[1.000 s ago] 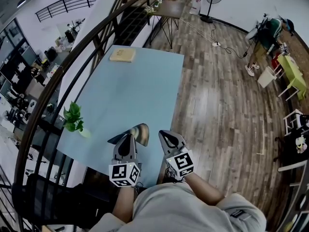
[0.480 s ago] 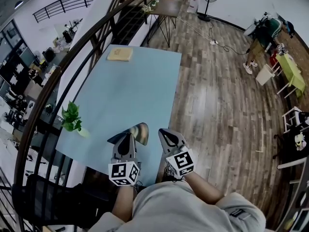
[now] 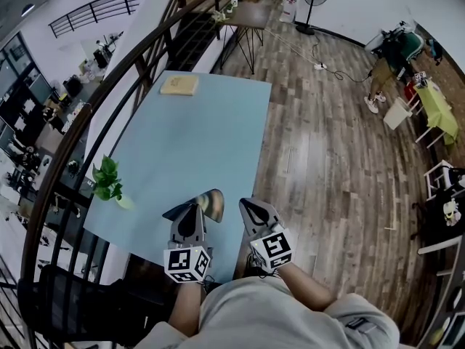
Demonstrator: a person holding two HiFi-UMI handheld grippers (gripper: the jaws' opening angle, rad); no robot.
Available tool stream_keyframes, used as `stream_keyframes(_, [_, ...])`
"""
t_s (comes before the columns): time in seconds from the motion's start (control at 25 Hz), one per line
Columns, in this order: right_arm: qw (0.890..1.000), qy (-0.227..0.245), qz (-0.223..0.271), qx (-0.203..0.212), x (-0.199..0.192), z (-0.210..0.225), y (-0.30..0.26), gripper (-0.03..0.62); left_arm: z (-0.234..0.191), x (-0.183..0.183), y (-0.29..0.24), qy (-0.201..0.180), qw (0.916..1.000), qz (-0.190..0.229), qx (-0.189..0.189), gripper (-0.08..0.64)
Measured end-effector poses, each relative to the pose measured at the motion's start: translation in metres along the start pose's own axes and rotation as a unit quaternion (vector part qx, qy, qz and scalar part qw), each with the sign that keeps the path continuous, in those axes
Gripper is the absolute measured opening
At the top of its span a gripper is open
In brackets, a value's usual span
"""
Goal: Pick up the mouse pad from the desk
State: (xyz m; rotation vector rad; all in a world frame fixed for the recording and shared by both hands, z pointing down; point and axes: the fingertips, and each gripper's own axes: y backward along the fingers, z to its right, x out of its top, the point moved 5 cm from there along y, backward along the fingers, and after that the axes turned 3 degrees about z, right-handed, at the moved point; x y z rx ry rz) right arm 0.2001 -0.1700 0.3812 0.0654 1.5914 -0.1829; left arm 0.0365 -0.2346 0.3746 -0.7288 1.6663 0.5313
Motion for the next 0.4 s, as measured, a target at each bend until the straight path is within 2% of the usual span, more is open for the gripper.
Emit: stream_keyframes(0.4, [1.000, -0.005, -0.007, -0.012, -0.005, 0.003, 0.013, 0.003, 0.010, -0.004, 0.002, 0.003, 0.9999, -0.008, -0.010, 0.025])
